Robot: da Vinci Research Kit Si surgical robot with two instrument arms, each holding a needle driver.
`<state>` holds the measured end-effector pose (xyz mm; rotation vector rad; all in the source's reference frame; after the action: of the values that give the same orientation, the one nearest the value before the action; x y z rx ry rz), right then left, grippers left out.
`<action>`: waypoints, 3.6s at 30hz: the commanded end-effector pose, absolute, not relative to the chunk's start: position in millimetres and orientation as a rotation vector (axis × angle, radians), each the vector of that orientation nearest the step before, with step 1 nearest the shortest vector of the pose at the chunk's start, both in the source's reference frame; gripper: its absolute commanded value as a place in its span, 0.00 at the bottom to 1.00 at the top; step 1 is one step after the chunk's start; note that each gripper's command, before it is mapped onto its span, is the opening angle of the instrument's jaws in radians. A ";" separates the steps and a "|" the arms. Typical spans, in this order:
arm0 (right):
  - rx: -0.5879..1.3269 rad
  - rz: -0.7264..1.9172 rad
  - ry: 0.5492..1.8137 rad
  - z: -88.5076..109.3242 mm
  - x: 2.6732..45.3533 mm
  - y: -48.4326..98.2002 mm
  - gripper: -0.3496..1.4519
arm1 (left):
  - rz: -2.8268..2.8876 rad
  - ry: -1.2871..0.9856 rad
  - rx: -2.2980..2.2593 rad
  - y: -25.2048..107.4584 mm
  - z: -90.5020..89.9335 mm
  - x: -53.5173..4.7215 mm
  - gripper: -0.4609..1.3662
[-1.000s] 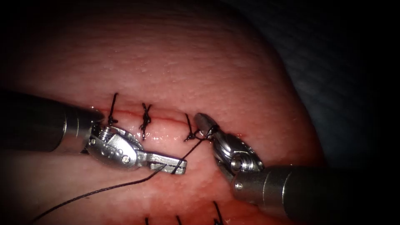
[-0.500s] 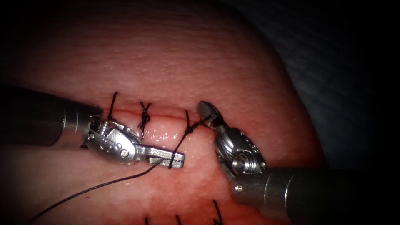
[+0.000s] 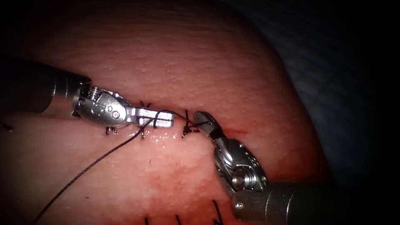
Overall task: Wound Closure
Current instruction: Pull the left arm up and the right arm down to tie the knot
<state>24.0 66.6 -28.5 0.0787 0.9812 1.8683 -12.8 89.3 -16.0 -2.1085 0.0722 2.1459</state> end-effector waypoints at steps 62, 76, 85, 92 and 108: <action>0.078 1.719 0.991 -29.3 26.0 62.3 0.00 | 2.223 0.224 -1.855 109.1 -3.1 -16.1 0.06; 0.083 1.720 0.977 -29.3 26.1 62.1 0.00 | 2.287 0.312 -1.804 109.3 -3.1 -16.0 0.06; 0.088 1.719 0.975 -29.4 26.2 62.1 0.00 | 2.285 0.319 -1.798 109.2 -3.1 -16.0 0.06; 0.088 1.717 0.989 -29.5 26.3 62.5 0.00 | 2.287 0.315 -1.800 108.7 -3.3 -15.8 0.06; 0.071 1.712 1.022 -29.8 26.3 62.8 0.44 | 2.291 0.313 -1.795 108.6 -3.5 -15.5 0.06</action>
<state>26.3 62.8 -29.8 0.0676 1.0192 1.7137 -15.5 108.6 -3.5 -1.7938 0.3165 2.2886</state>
